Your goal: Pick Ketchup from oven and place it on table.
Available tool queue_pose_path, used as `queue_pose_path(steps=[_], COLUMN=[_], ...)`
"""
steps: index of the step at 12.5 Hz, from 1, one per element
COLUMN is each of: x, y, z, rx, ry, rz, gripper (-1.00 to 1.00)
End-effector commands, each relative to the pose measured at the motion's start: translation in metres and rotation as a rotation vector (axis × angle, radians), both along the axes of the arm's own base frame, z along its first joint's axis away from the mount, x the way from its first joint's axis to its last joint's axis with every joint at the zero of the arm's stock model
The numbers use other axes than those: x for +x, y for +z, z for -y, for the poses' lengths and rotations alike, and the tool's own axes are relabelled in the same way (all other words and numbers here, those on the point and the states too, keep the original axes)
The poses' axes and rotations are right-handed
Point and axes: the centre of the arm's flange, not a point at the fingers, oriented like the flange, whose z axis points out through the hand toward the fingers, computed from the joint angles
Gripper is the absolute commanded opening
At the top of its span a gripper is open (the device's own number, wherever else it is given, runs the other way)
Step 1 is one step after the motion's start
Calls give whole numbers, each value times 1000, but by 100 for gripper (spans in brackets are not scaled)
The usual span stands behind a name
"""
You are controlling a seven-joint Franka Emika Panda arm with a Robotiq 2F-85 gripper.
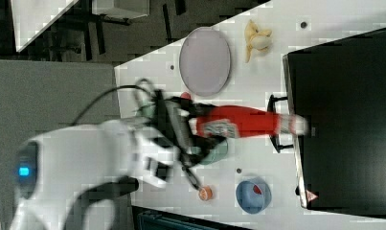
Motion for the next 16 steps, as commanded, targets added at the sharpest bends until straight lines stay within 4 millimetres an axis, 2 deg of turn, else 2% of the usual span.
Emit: queue_pose_path(steps=[1, 5, 6, 7, 8, 9, 10, 11, 13, 15, 16], x=[14, 7, 4, 2, 0, -3, -3, -1, 5, 8, 6], y=[5, -44, -67, -93, -114, -150, -172, -208, -255, -293, -306], z=[-102, -163, -180, -188, -191, -193, -193, -193, -193, -193, -194], rx=[25, 36, 21, -1, -17, -22, -23, -24, -26, -28, -29], ry=[56, -27, -43, -48, -50, -54, -59, -60, -59, -59, -58], rz=[-22, -128, -148, -157, -164, -183, -189, -196, -203, -193, -195], gripper=[1, 1, 1, 1, 1, 1, 1, 1, 1, 1, 1])
